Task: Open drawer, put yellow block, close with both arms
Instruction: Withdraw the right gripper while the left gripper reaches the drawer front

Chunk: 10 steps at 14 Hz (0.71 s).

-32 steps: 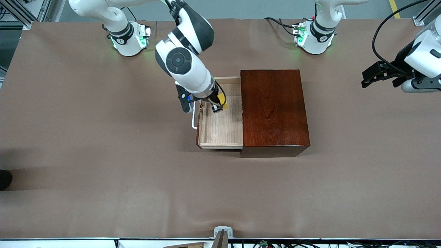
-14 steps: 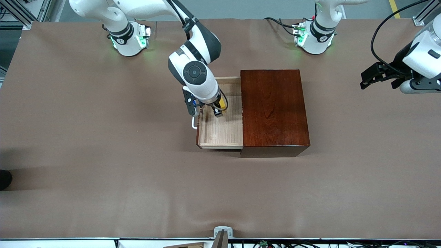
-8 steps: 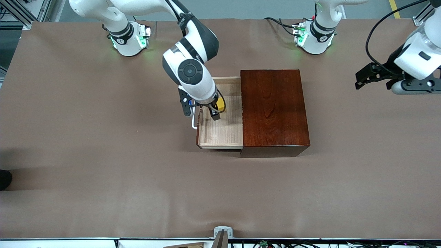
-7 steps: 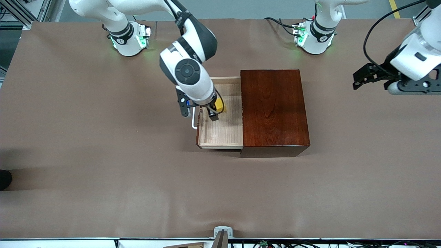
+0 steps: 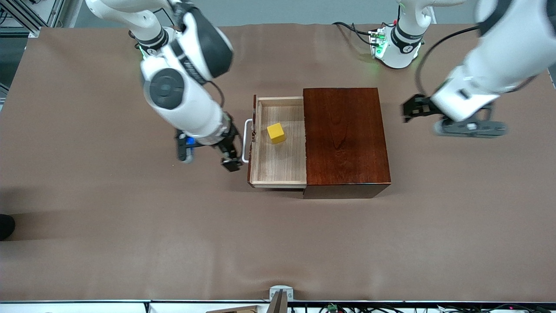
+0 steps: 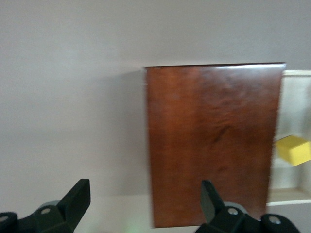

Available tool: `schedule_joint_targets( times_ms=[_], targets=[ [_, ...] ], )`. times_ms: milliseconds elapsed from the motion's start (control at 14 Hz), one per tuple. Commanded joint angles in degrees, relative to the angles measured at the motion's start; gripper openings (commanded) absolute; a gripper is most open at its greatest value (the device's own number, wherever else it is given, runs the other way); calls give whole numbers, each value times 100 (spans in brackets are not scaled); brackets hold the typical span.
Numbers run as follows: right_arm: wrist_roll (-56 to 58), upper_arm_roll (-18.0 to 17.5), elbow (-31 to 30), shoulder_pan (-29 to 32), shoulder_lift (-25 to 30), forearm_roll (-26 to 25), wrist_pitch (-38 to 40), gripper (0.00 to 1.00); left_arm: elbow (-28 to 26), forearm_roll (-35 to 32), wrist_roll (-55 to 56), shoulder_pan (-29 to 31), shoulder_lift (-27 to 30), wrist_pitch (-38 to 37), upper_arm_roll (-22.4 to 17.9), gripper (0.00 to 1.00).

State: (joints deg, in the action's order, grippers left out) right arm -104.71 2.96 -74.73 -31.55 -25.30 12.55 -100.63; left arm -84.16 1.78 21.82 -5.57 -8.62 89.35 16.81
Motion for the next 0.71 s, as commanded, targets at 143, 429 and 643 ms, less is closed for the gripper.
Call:
schedule_joint_targets(
  times_ms=[143,429,643],
  targets=[
    [1406,-94,335,789,306,-51,1078,100,1077,-73,2436,-1435,-1342,702,24,100],
    [3636,-85,362,1405,754,-68,1799,100,1121,-81,4546,-2419,-2177,2688,-11,100],
    [4501,-85,362,1836,992,-77,2300,100,1471,-81,5865,-3367,-2836,3893,-483,100]
  ],
)
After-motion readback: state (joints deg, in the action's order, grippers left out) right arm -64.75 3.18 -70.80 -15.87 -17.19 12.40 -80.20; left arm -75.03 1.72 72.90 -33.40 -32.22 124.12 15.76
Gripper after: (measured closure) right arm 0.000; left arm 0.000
